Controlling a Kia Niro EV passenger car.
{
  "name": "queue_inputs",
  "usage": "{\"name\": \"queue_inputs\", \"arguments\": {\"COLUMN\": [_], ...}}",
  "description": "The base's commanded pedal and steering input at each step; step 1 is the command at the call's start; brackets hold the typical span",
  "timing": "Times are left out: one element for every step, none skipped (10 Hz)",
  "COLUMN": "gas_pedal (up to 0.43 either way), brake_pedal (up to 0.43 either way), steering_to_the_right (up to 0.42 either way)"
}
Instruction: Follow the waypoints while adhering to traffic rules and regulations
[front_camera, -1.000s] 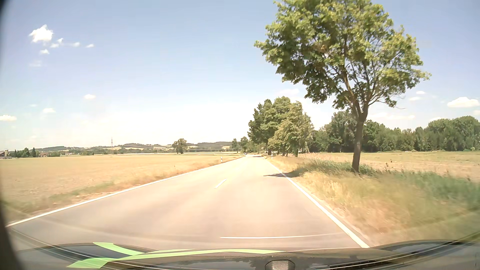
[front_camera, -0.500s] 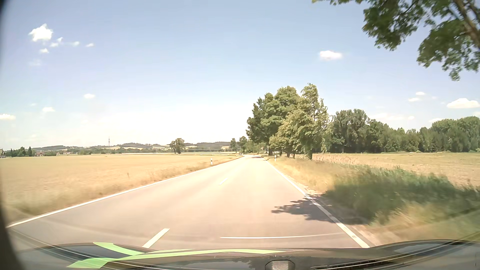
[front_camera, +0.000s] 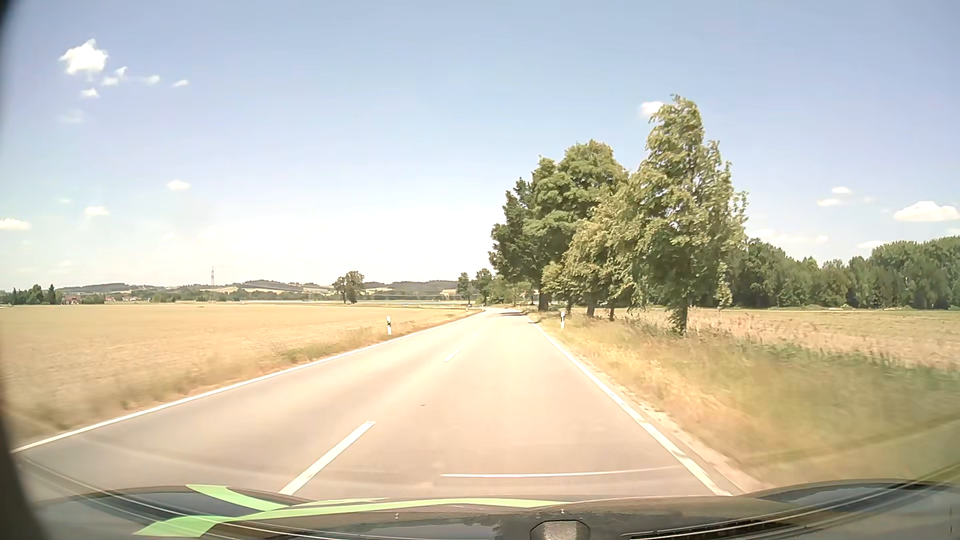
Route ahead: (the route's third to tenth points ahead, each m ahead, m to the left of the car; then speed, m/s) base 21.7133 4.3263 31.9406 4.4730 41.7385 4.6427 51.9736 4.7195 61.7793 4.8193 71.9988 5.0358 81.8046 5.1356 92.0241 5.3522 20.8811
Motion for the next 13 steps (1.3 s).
{"name": "queue_inputs", "arguments": {"gas_pedal": [0.24,0.24,0.209,0.189,0.189,0.189,0.197,0.22,0.24,0.24,0.24,0.24,0.228], "brake_pedal": [0.0,0.0,0.0,0.0,0.0,0.0,0.0,0.0,0.0,0.0,0.0,0.0,0.0], "steering_to_the_right": [0.001,0.0,0.0,0.0,0.0,-0.001,-0.001,-0.001,-0.001,-0.001,-0.001,-0.001,-0.001]}}
